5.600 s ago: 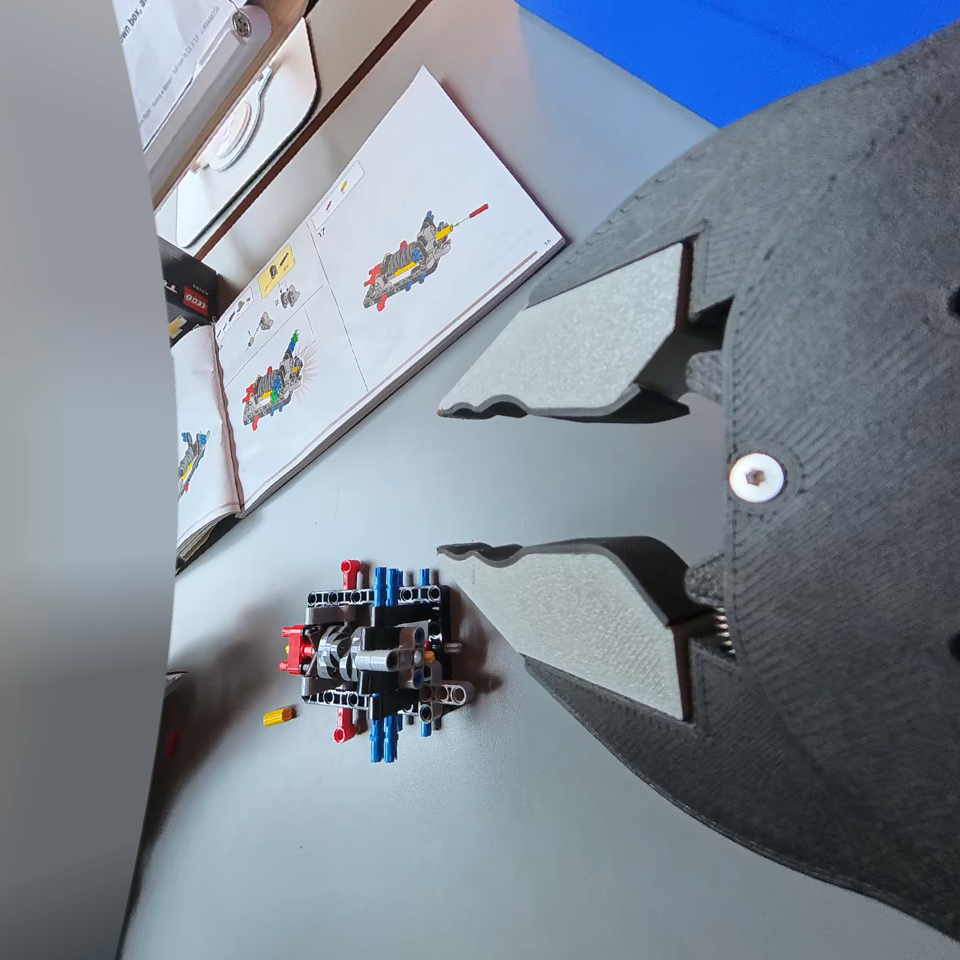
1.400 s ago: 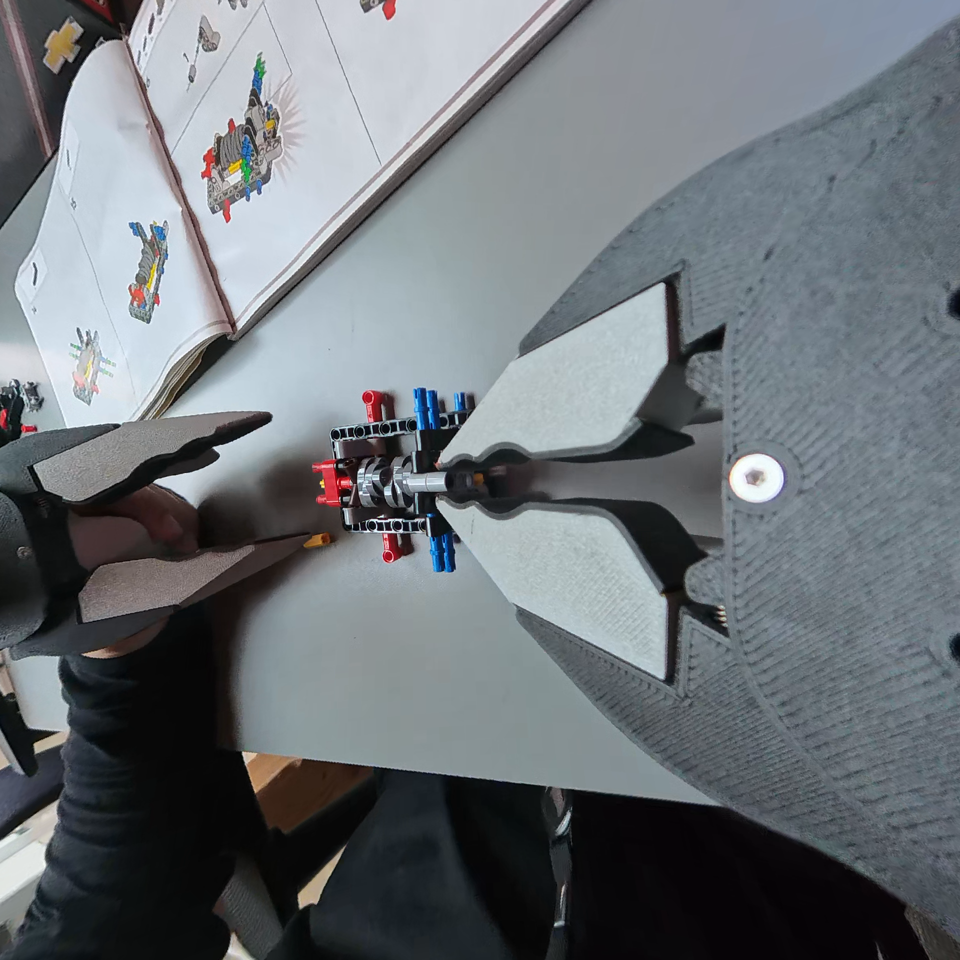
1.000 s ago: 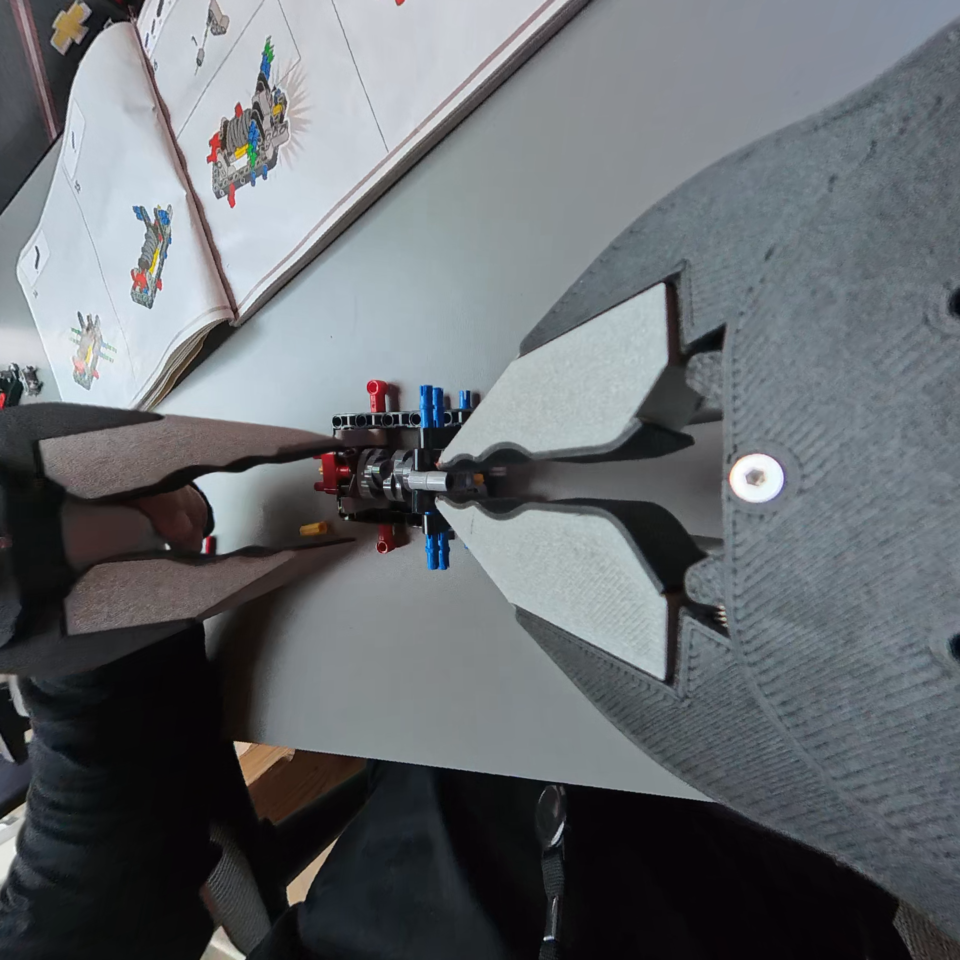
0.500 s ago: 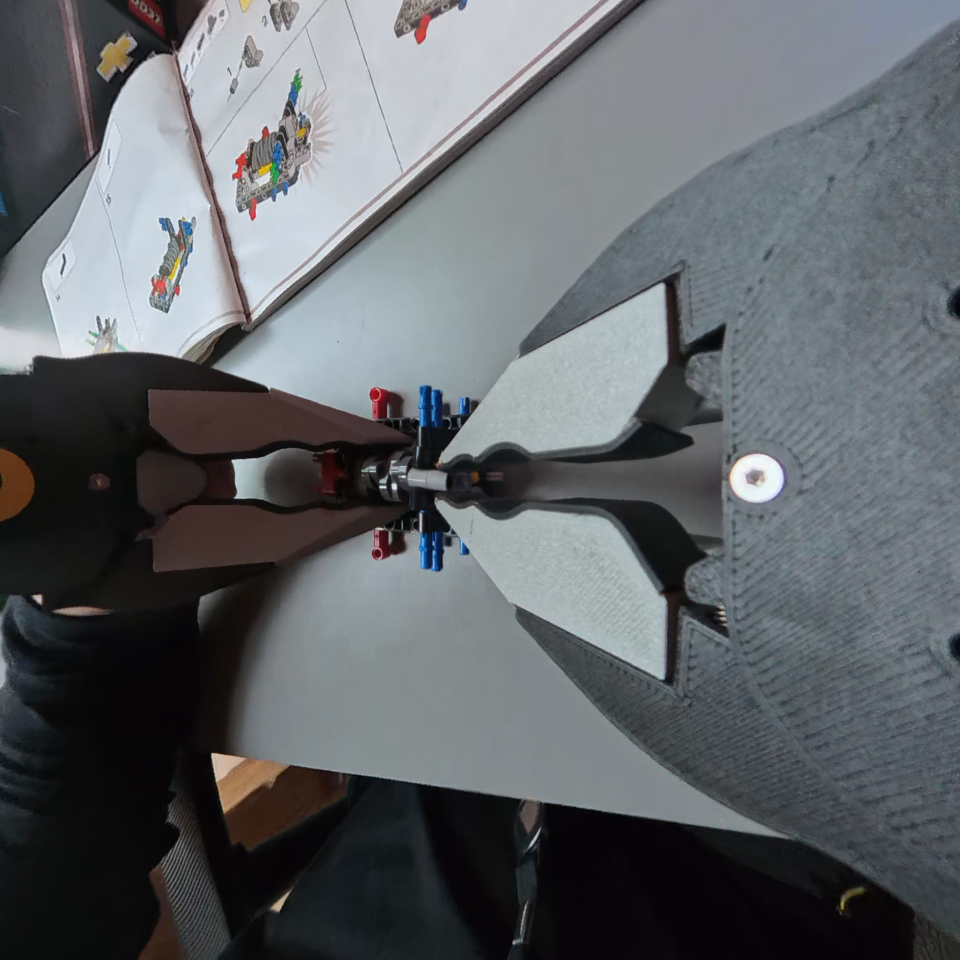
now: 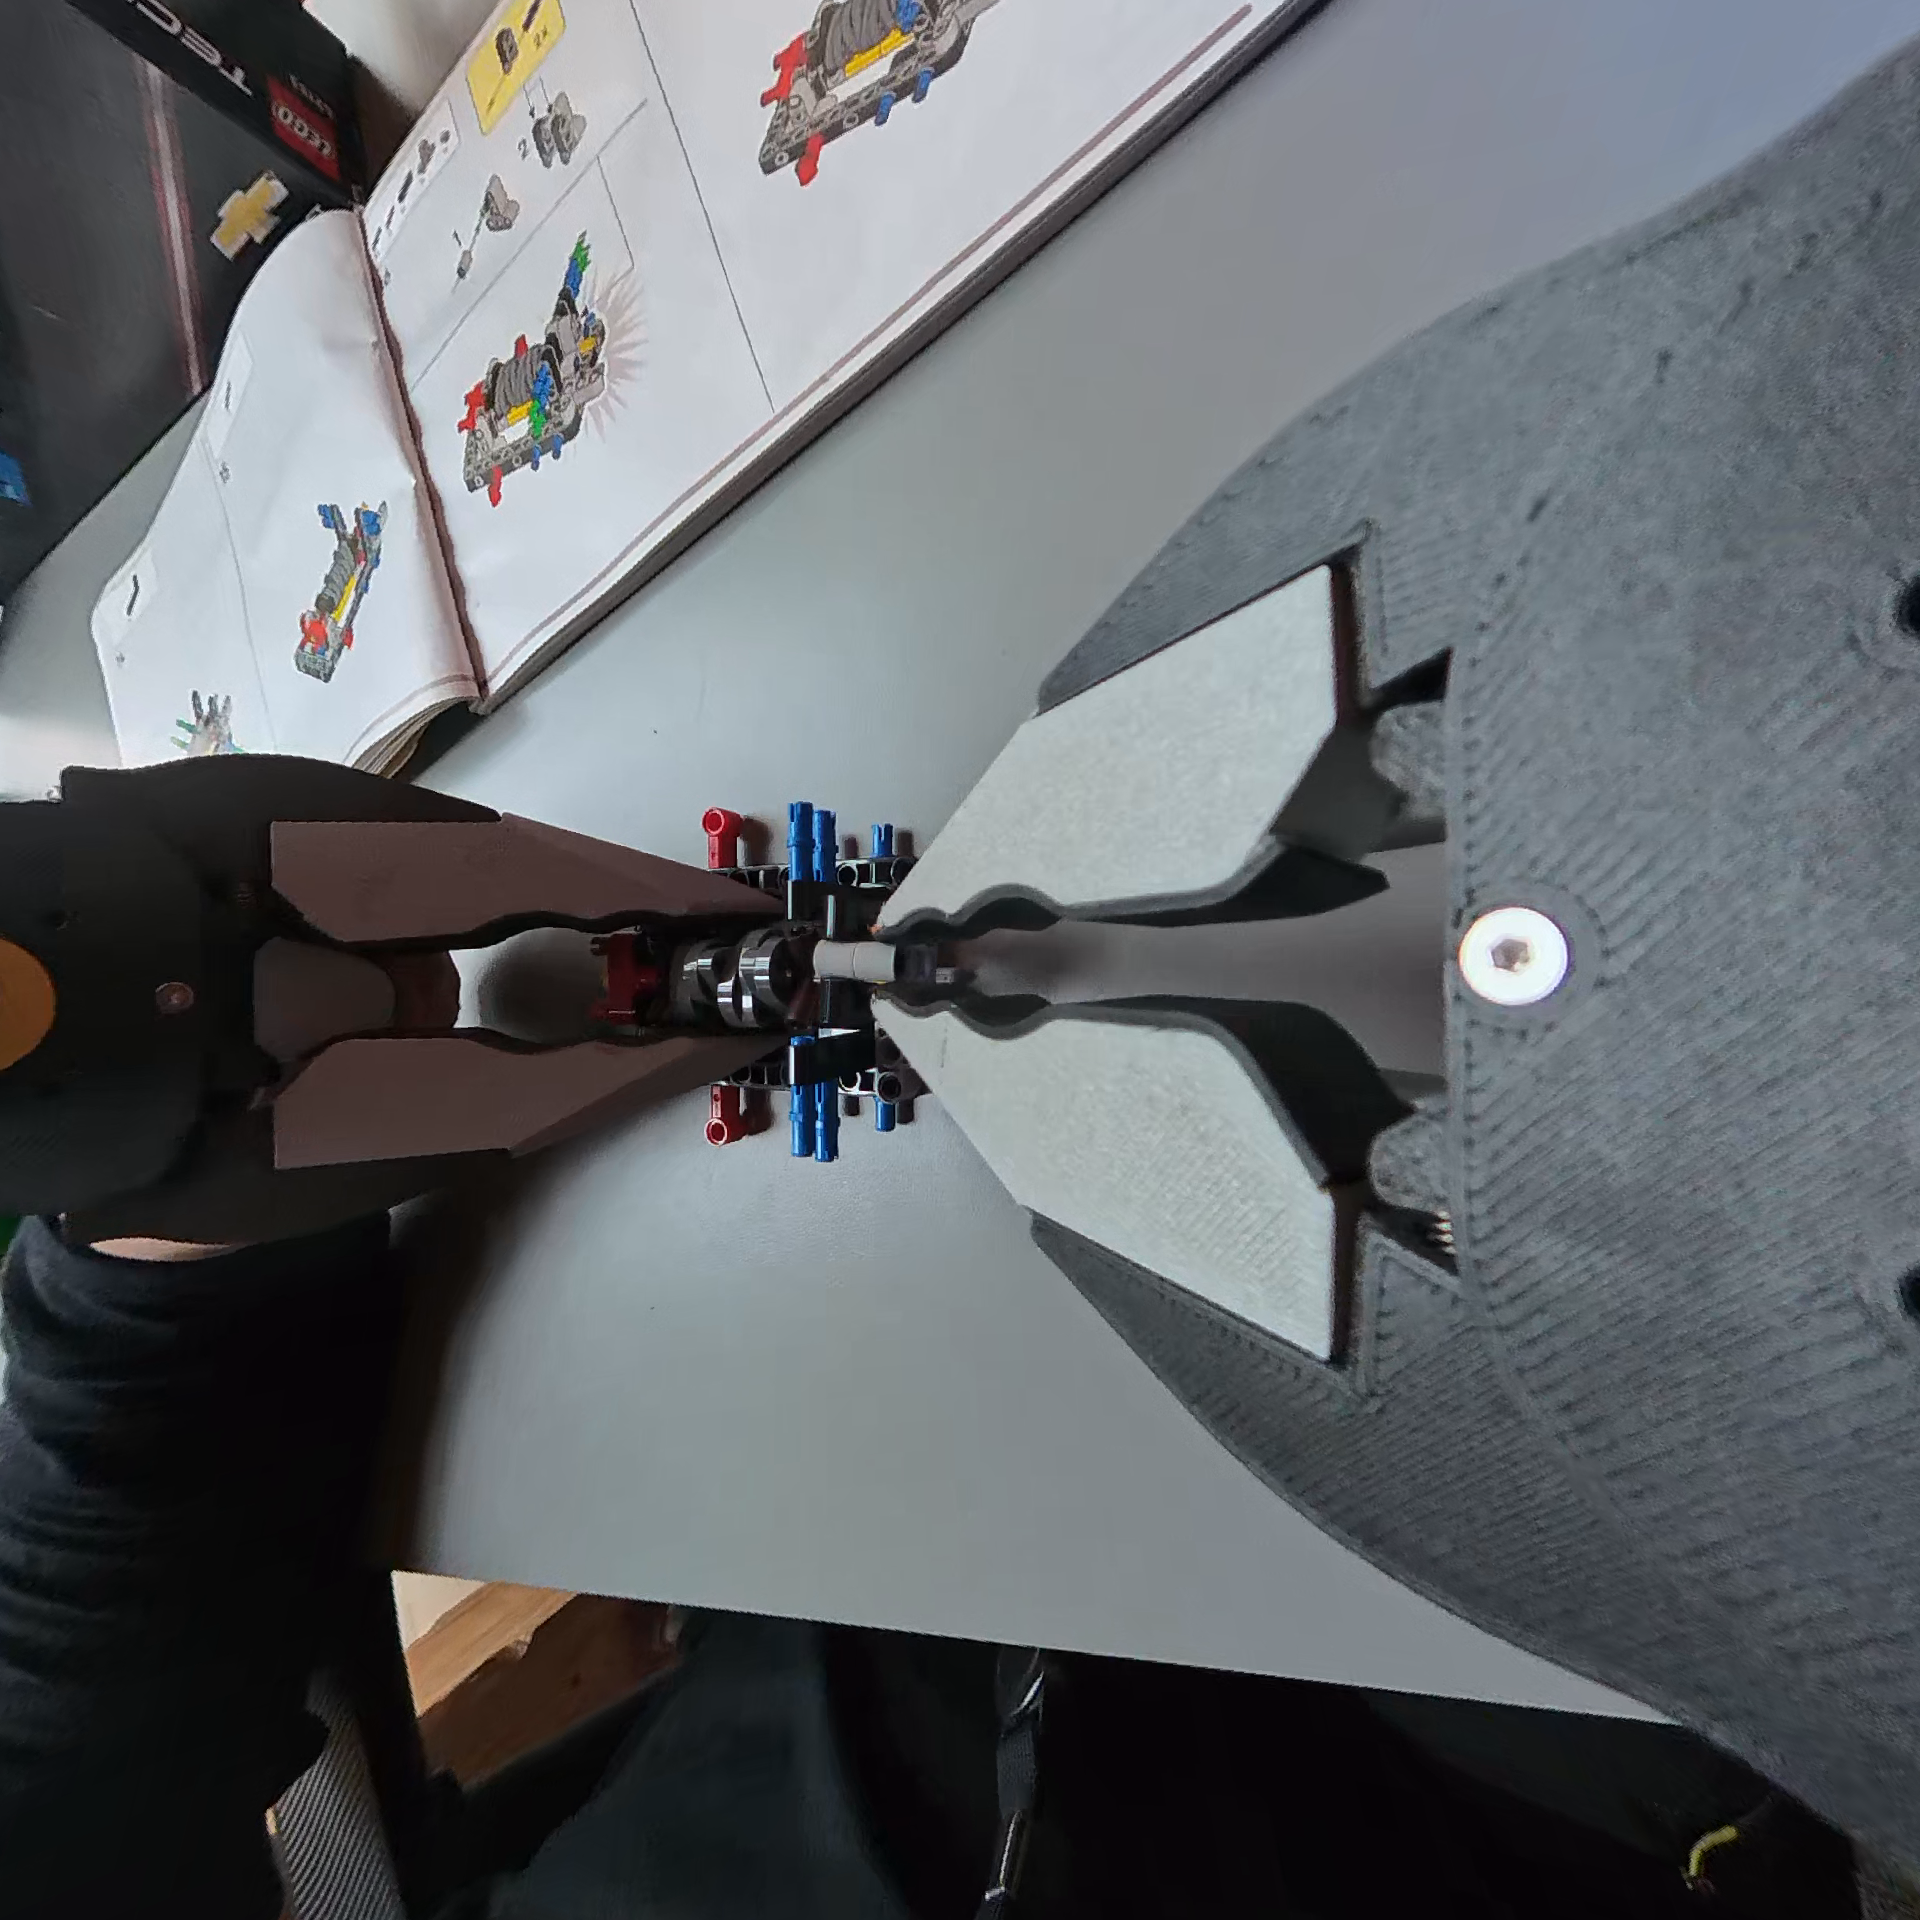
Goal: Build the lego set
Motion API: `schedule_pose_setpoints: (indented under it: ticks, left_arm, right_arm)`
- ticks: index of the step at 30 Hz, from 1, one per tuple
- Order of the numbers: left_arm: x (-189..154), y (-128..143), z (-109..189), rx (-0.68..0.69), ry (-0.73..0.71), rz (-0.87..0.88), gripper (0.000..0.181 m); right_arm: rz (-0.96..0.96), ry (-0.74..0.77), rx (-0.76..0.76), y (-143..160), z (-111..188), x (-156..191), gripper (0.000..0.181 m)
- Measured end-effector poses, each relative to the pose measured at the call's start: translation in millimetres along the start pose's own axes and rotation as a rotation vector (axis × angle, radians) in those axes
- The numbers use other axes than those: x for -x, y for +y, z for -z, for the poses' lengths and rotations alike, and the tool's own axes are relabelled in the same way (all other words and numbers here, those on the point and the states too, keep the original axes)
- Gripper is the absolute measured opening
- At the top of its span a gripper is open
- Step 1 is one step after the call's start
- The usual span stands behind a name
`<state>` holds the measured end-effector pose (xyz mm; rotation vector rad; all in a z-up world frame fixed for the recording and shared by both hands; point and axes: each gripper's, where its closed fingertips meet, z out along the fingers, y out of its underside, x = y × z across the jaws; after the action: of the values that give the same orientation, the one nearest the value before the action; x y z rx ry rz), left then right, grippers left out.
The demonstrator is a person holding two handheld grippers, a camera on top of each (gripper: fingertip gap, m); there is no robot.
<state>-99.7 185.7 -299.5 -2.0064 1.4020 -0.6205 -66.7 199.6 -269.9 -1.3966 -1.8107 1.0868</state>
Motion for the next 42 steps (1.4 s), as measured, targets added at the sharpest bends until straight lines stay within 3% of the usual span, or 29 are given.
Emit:
schedule_pose_setpoints:
  ticks: [7,14,21,34,42]
  left_arm:
    - [-1.8,0.1,-2.0,0.005,0.007,-0.002,0.025]
    - [0.2,-6.6,3.1,-0.029,0.009,0.029,0.038]
    - [-3.1,-4.0,-1.1,-0.011,0.004,-0.01,0.021]
    - [-4.0,-3.4,-2.0,-0.016,0.03,0.007,0.021]
    - [-2.6,-3.4,-1.8,-0.027,0.035,0.018,0.021]
  right_arm:
    - [-0.004,-0.003,-0.022,-2.2,2.9,-1.3,0.004]
    - [0.002,-0.012,-0.019,-1.9,2.7,0.2,0.004]
    - [0.018,-0.013,-0.006,-2.6,-2.6,3.0,0.004]
    - [0.082,0.005,0.01,-3.1,-8.0,4.2,0.004]
    - [0.004,-0.025,0.006,-3.4,-7.9,1.8,0.004]
